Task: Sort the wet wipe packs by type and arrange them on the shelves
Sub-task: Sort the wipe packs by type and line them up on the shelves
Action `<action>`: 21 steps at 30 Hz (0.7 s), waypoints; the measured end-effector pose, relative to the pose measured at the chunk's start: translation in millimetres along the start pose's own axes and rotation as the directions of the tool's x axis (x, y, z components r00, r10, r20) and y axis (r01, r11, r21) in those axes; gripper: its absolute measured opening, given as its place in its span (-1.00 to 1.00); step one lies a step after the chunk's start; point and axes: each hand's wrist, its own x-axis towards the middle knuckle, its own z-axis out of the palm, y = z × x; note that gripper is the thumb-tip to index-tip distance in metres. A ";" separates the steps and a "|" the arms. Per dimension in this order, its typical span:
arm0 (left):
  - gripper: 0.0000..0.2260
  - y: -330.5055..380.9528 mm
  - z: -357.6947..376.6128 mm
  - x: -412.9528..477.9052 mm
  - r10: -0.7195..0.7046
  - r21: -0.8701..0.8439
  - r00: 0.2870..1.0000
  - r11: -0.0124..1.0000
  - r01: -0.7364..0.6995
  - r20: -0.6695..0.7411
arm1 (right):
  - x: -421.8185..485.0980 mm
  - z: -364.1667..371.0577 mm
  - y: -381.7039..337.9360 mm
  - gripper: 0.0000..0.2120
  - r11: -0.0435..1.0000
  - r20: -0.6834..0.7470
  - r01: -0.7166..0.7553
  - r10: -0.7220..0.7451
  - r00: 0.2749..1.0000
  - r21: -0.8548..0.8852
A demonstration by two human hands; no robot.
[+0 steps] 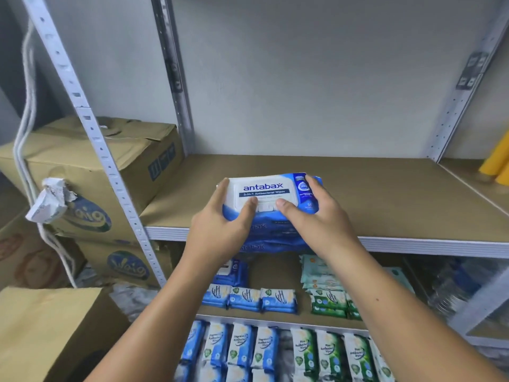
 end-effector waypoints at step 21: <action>-0.42 -62.3 20.0 68.5 0.160 0.222 0.987 0.963 -0.155 -0.008 | 61.7 49.7 34.3 -0.27 0.986 0.019 -0.054 0.057 0.998 -0.156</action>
